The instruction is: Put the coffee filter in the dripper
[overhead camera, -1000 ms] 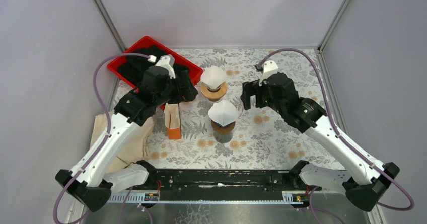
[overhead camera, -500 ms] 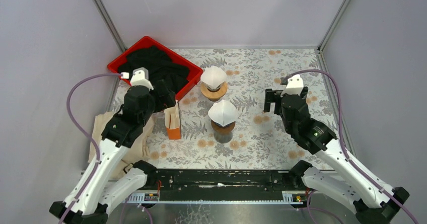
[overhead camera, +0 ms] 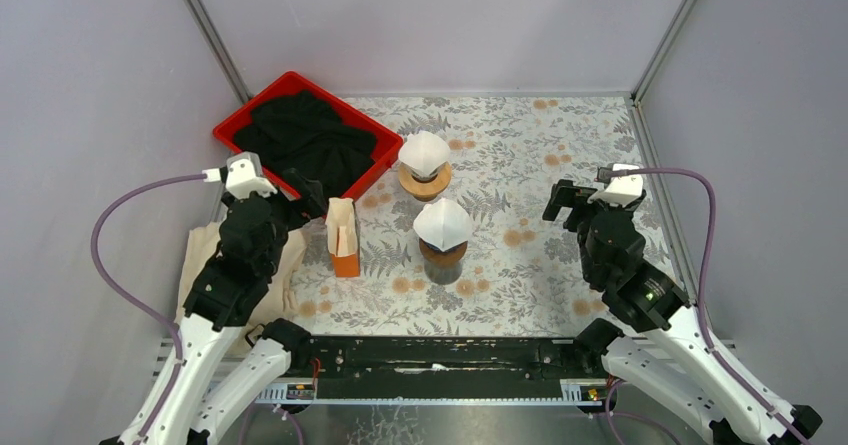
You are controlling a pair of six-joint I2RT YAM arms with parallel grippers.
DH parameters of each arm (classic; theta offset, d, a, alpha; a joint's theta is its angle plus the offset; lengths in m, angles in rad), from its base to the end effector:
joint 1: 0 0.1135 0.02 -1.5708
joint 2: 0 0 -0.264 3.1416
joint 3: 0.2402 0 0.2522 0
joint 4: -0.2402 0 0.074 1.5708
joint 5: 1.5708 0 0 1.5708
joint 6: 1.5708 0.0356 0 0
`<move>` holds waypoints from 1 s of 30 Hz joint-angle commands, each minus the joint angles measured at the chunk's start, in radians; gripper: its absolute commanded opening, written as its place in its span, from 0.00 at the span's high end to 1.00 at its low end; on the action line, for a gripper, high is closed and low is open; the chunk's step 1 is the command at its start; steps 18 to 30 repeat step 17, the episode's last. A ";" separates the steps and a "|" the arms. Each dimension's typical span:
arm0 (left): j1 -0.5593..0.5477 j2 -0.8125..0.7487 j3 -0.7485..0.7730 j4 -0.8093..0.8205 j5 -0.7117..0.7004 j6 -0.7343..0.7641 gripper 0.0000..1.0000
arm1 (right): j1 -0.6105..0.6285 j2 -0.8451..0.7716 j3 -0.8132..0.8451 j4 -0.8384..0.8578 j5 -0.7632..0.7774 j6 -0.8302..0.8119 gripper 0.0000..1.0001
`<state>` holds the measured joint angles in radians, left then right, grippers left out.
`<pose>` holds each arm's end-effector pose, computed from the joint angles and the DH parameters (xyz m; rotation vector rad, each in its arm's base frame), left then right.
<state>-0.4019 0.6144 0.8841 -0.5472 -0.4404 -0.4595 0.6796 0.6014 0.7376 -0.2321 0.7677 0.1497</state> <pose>0.1224 -0.0355 0.3597 -0.3559 1.7908 -0.2013 0.1213 0.0663 0.3460 0.1420 1.6336 -0.0057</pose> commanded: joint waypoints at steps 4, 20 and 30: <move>0.007 -0.048 -0.031 0.108 -0.026 0.046 0.00 | -0.004 -0.005 -0.001 0.073 0.036 -0.006 0.01; 0.007 -0.067 -0.050 0.126 0.024 0.056 0.00 | -0.004 -0.001 0.006 0.076 0.007 -0.005 0.01; 0.007 -0.067 -0.050 0.126 0.024 0.056 0.00 | -0.004 -0.001 0.006 0.076 0.007 -0.005 0.01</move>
